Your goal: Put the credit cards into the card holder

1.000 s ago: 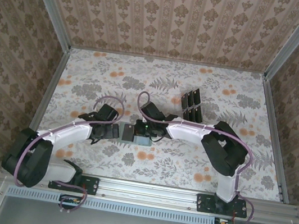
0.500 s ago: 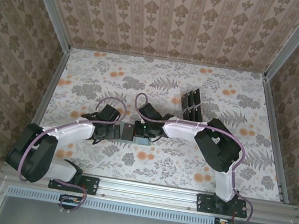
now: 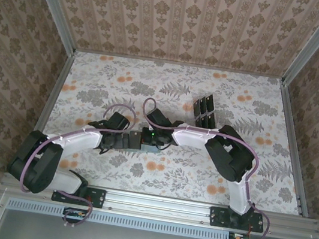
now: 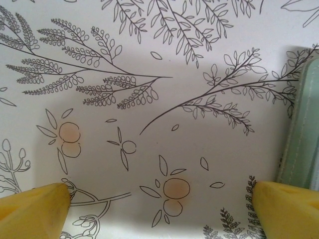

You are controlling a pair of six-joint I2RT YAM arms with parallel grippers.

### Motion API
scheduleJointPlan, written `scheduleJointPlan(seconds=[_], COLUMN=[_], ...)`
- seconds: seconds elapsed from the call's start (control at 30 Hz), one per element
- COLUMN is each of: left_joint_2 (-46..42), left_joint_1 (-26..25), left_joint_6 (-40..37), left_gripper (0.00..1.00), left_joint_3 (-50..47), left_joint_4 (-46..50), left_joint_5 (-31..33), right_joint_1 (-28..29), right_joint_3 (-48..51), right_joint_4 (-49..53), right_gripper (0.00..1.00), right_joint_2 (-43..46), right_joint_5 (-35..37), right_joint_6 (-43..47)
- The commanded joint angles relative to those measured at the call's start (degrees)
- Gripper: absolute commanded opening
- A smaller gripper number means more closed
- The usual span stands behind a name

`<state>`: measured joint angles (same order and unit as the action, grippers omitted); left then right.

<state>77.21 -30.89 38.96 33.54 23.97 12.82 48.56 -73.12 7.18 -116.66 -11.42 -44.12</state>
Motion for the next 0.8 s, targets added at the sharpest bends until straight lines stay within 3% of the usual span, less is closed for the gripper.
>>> scheduleJointPlan(seconds=[0.0, 0.37, 0.77], left_joint_2=[0.93, -6.47, -7.38], left_joint_1=[-0.66, 3.36, 6.88], left_joint_6=[-0.51, -2.03, -3.43], left_gripper=[1.0, 1.0, 1.0], left_joint_3=[1.26, 2.62, 2.76], left_joint_4=[0.25, 4.39, 5.03], left_joint_5=[-0.16, 0.2, -0.49], right_joint_1=[0.77, -1.35, -0.53], right_joint_3=[-1.41, 3.52, 2.55], right_joint_4=[-2.25, -1.63, -0.34], right_gripper=[0.06, 0.08, 0.06], right_joint_2=[-1.87, 6.86, 4.41], right_joint_5=[-3.42, 0.4, 0.01], right_joint_6=[-1.49, -0.39, -0.16])
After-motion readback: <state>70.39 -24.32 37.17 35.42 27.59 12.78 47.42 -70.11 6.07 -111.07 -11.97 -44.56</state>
